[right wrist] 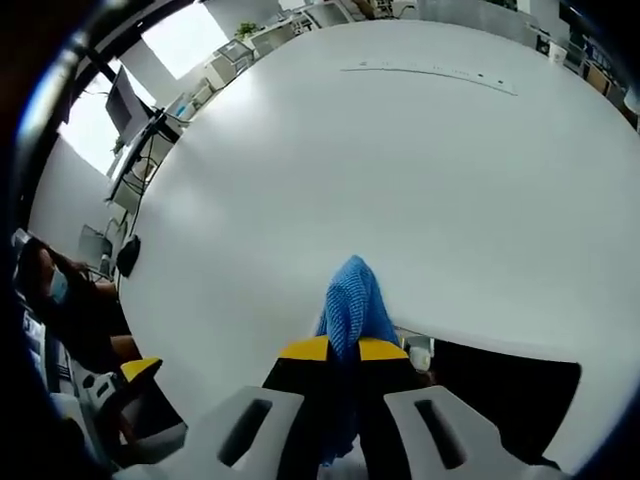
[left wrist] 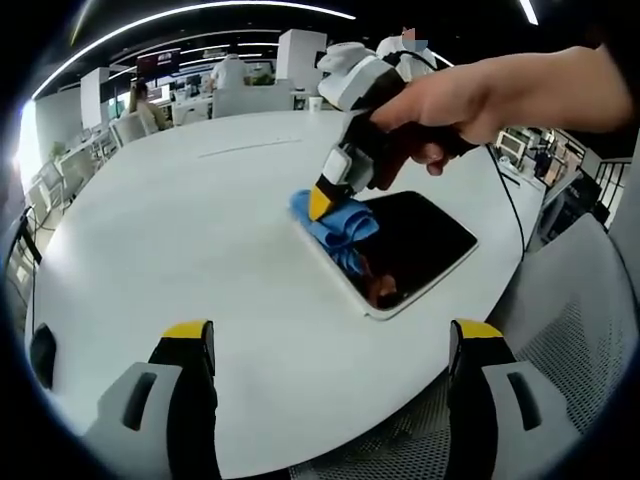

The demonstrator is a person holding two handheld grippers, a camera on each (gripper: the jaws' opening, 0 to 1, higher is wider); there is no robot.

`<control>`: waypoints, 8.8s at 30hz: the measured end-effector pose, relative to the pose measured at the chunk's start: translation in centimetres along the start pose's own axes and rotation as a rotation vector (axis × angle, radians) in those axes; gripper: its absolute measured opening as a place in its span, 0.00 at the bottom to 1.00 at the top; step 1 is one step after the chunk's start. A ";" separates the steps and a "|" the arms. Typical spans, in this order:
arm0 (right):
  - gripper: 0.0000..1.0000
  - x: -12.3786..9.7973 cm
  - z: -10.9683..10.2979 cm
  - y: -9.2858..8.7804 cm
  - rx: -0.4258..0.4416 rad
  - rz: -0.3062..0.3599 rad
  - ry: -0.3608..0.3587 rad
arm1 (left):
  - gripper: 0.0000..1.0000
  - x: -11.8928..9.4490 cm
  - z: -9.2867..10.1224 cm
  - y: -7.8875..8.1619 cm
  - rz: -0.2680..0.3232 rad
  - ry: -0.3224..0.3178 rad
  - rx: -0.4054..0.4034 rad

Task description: Wipe the mirror surface with the cleaning cloth until all visible marks leave the cleaned area.

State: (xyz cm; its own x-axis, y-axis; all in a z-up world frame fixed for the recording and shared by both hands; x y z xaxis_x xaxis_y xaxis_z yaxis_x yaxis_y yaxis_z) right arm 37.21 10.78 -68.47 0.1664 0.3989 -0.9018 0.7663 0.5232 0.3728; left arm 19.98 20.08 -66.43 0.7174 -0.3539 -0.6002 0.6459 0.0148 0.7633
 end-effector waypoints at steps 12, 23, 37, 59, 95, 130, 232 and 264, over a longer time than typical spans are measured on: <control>0.02 -0.3 -0.8 -1.3 -0.015 -0.021 0.028 | 0.96 -0.1 0.0 0.1 0.001 0.002 -0.002; 0.02 -0.5 -1.4 -2.3 -0.016 -0.047 0.063 | 0.95 -0.1 -0.1 0.0 -0.002 0.001 -0.005; 0.02 -0.7 -2.0 -3.2 -0.030 -0.059 0.070 | 0.95 -0.1 -0.2 0.0 -0.001 0.007 -0.006; 0.02 -1.7 -0.2 -4.3 -0.016 -0.018 0.083 | 0.95 -0.1 -0.1 0.1 0.006 0.003 -0.010; 0.02 -4.8 7.0 -8.2 0.087 0.052 0.073 | 0.97 -0.2 0.2 0.3 0.018 -0.013 -0.001; 0.02 -8.0 13.6 -11.8 0.196 0.072 0.012 | 0.97 -0.3 0.6 0.4 0.023 -0.040 -0.020; 0.03 -10.0 11.9 -17.7 0.264 0.096 -0.045 | 0.97 -0.6 0.8 0.7 0.040 -0.047 -0.039; 0.03 -7.9 8.1 -14.9 0.236 0.074 -0.038 | 0.92 -0.4 1.0 0.4 0.012 -0.057 -0.003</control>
State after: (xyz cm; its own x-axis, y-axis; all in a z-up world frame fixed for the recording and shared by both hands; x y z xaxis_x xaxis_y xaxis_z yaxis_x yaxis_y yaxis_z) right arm 29.52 -6.26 -68.62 0.2470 0.3981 -0.8834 0.8743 0.3014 0.3803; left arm 19.71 19.30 -65.66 0.7089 -0.4062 -0.5766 0.6385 0.0224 0.7693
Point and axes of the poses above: the point that each gripper's makers call its tool centre point, and the gripper's own axes: x roughly forward along the fingers, z roughly to its right, y roughly out of its top, the point moved 6 cm from there along -x, roughly backward along the fingers, and after that the axes turned 9 degrees about -x, right-handed, at the moved point
